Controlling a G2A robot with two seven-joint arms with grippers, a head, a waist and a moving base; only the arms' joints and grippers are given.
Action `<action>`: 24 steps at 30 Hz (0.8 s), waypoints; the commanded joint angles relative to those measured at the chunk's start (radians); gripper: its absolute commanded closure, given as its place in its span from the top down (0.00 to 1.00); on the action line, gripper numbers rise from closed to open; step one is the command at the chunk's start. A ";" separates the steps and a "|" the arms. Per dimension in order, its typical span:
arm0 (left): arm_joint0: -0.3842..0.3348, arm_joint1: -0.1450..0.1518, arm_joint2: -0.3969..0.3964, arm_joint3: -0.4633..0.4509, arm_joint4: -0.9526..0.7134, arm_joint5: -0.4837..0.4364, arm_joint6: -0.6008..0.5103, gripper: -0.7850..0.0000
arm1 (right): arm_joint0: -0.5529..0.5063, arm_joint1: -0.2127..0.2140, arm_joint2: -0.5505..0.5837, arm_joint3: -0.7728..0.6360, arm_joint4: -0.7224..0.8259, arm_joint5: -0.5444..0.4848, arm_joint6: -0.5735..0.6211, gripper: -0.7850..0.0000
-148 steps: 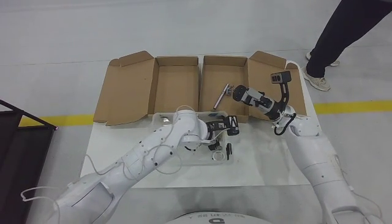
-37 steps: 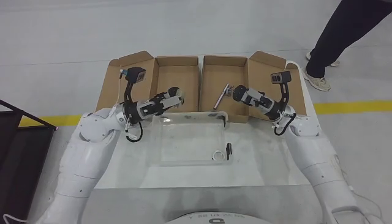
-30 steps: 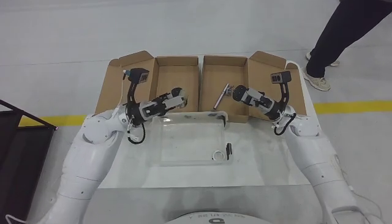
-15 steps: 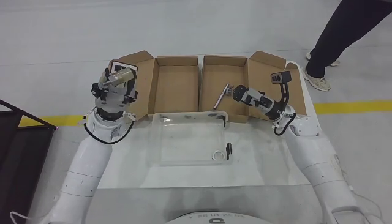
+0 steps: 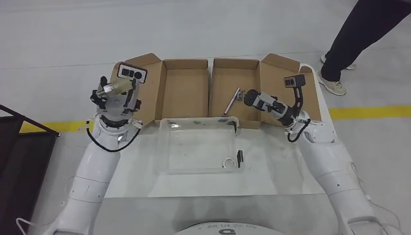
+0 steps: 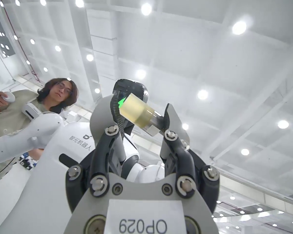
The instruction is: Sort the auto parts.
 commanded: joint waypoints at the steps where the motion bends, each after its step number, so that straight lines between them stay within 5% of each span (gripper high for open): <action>1: -0.002 -0.001 -0.029 -0.021 0.110 -0.152 -0.034 0.00 | 0.000 0.000 0.000 0.000 0.000 0.000 0.000 1.00; 12: 0.083 -0.040 -0.176 -0.281 0.613 -0.420 0.234 0.00 | 0.000 0.000 0.000 0.000 0.000 0.000 0.000 1.00; 24: 0.098 -0.040 -0.145 -0.272 0.697 -0.461 0.275 0.00 | 0.000 0.000 0.000 0.000 0.000 0.000 0.000 1.00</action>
